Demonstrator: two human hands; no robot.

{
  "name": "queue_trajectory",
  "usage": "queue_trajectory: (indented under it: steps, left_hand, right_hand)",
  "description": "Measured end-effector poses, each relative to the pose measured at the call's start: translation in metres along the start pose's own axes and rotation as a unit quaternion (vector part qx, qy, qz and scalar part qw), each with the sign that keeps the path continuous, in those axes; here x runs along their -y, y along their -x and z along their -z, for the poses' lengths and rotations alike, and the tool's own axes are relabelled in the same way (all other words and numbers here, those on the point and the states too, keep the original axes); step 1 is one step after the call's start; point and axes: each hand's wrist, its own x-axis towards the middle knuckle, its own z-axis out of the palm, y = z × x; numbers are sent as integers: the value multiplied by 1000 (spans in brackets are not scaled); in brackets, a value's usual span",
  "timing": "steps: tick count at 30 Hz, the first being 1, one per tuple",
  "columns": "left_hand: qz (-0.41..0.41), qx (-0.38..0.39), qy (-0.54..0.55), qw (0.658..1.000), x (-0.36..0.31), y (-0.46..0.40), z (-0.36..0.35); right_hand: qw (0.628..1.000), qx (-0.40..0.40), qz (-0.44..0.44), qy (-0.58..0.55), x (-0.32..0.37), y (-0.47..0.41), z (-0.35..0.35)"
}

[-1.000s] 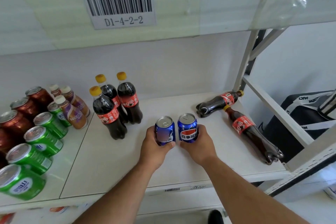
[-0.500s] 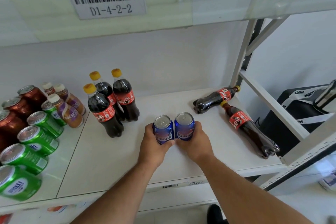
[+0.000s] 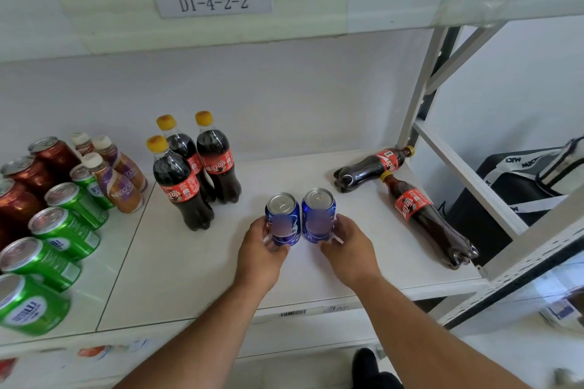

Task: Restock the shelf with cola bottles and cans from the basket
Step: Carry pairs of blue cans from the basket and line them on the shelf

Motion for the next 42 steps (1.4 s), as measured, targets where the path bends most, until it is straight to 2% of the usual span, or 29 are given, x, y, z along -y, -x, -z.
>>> queue_trajectory:
  steps: [10,25,42]
  left_hand:
    - [10,-31,-21,999,0,-8,-8]
    - [-22,-56,-53,997,-12,-60,-15]
    - [-19,-45,-43,998,-18,-105,-14]
  right_hand:
    - [999,-27,-2,-21,5,-9,-10]
    - [999,-33,12,30,25,-60,-15]
    - [998,-49,25,41,42,-99,-23]
